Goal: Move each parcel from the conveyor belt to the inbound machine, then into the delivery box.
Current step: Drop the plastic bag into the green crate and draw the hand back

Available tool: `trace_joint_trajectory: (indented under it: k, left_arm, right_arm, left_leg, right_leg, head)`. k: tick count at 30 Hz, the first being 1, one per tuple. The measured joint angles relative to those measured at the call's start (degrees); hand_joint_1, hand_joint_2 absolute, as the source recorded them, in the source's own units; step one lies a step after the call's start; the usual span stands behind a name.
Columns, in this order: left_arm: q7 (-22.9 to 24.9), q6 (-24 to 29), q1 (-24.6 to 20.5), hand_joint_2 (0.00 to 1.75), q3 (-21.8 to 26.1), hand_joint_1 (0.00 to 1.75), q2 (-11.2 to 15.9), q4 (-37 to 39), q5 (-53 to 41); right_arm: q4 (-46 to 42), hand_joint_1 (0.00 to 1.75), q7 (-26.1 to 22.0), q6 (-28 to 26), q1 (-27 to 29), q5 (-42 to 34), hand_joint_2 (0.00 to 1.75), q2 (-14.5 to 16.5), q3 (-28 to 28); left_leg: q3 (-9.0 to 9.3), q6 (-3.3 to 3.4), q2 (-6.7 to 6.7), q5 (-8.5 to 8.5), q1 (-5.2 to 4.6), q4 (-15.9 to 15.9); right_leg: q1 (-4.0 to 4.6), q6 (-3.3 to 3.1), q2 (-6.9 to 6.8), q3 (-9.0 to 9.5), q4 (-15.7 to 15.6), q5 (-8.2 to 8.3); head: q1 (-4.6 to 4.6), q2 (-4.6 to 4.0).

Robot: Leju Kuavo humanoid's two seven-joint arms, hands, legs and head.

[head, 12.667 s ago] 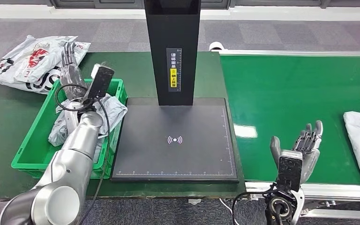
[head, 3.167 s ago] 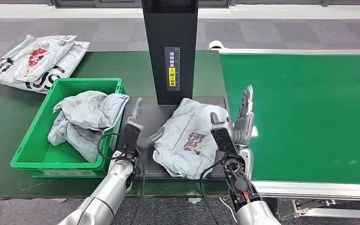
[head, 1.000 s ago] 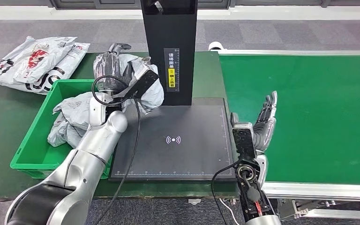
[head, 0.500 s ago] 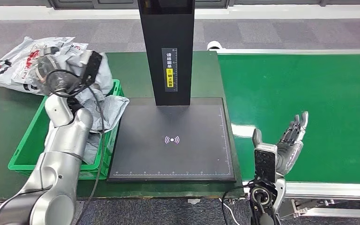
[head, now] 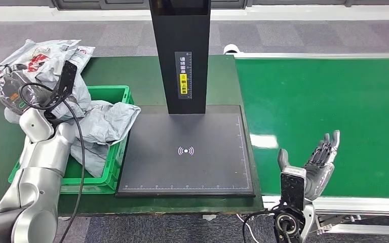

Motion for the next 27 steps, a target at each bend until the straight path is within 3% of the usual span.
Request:
trace_joint_trajectory:
  k: [2,4,5,7,9,11,13,15,17,19,27]
  left_arm:
    - [0.65,-0.14,-0.54,1.75,-0.91,1.75,0.73,2.10,0.30]
    - [-3.26,-2.45,-1.49,1.75,-1.33,1.75,1.10,5.89,2.49]
    - [-7.38,-5.23,-1.85,1.75,-1.37,1.75,0.98,7.95,4.44]
    - [-20.14,-15.18,-2.07,1.75,-1.35,1.75,0.07,11.61,9.11]
    - [-35.34,-27.56,-1.56,1.75,-1.32,0.87,-1.48,14.31,13.30]
    - [-47.52,-37.70,-0.72,0.87,-1.14,0.00,-3.05,15.82,16.73]
    - [-52.48,-43.54,-0.32,0.00,-0.92,0.00,-4.28,16.58,18.39]
    - [-49.15,-42.70,-0.41,0.00,-0.87,0.00,-5.46,16.99,18.48]
    - [-43.65,-37.10,-0.70,0.00,-0.76,0.00,-6.69,17.16,19.75]
    - [-41.42,-31.19,-1.04,0.00,-0.40,0.00,-7.52,17.11,22.48]
    - [-45.52,-16.24,-4.80,0.00,3.15,0.00,-10.36,15.17,37.82]
  right_arm:
    - [0.00,0.00,-0.09,0.03,0.00,-0.42,1.75,0.00,0.00]
    - [0.00,0.00,-0.29,0.05,0.00,-0.96,1.75,-0.01,-0.01]
    - [0.00,0.00,-0.47,0.14,0.02,-1.22,1.75,-0.02,-0.02]
    - [-0.03,0.00,-0.97,0.67,0.02,-1.65,1.75,-0.02,-0.34]
    - [-0.08,0.00,-1.29,1.47,-0.15,-1.76,1.75,-0.02,-0.99]
    - [-0.09,0.00,-1.34,1.98,-0.52,-1.51,1.75,-0.01,-1.70]
    - [-0.09,0.00,-1.35,2.20,-0.92,-1.17,1.75,-0.01,-2.35]
    - [-0.09,0.00,-1.42,2.39,-1.11,-0.95,1.75,-0.01,-2.71]
    - [-0.08,0.00,-1.58,2.76,-1.12,-0.85,1.75,0.01,-2.78]
    - [-0.05,0.00,-1.78,3.15,-1.12,-0.74,1.75,0.05,-2.78]
    - [2.17,0.00,-1.88,2.12,-3.38,-0.83,1.75,0.09,-2.29]
  left_leg:
    - [0.01,0.00,0.00,0.00,0.00,0.00]
    - [0.04,-0.01,-0.02,0.00,0.00,0.00]
    - [0.07,-0.01,-0.01,0.01,0.00,-0.01]
    - [0.10,-0.01,-0.11,0.01,0.00,-0.01]
    - [0.11,0.01,-0.35,0.02,-0.01,-0.01]
    - [0.12,0.02,-0.50,0.02,-0.04,0.00]
    - [0.18,0.05,-0.63,0.03,-0.10,0.00]
    - [0.26,0.14,-0.87,0.04,-0.17,0.01]
    - [0.27,0.24,-1.07,0.07,-0.19,0.02]
    - [0.22,0.27,-1.10,0.10,-0.19,0.03]
    - [0.09,0.25,-0.88,0.19,-0.19,0.08]
  right_leg:
    - [0.02,0.00,0.01,0.00,0.00,0.00]
    - [0.04,-0.01,0.01,0.00,0.00,0.00]
    - [0.04,-0.01,0.01,0.02,0.00,0.00]
    - [0.02,0.00,-0.08,0.09,0.00,-0.01]
    - [-0.01,-0.01,-0.28,0.22,0.00,-0.04]
    - [-0.05,-0.01,-0.39,0.32,0.00,-0.06]
    - [-0.12,0.04,-0.50,0.42,-0.03,-0.09]
    - [-0.18,0.14,-0.76,0.58,-0.06,-0.17]
    - [-0.20,0.21,-1.00,0.69,-0.07,-0.21]
    - [-0.20,0.22,-1.04,0.67,-0.07,-0.19]
    - [-0.19,0.20,-0.82,0.45,-0.02,-0.02]
  head:
    - [0.00,0.01]
    - [0.00,0.01]
    - [0.00,0.01]
    - [0.00,0.01]
    - [0.00,0.00]
    - [0.00,0.01]
    - [0.01,0.01]
    - [0.01,0.01]
    - [0.01,0.02]
    - [0.01,0.02]
    - [0.01,0.01]
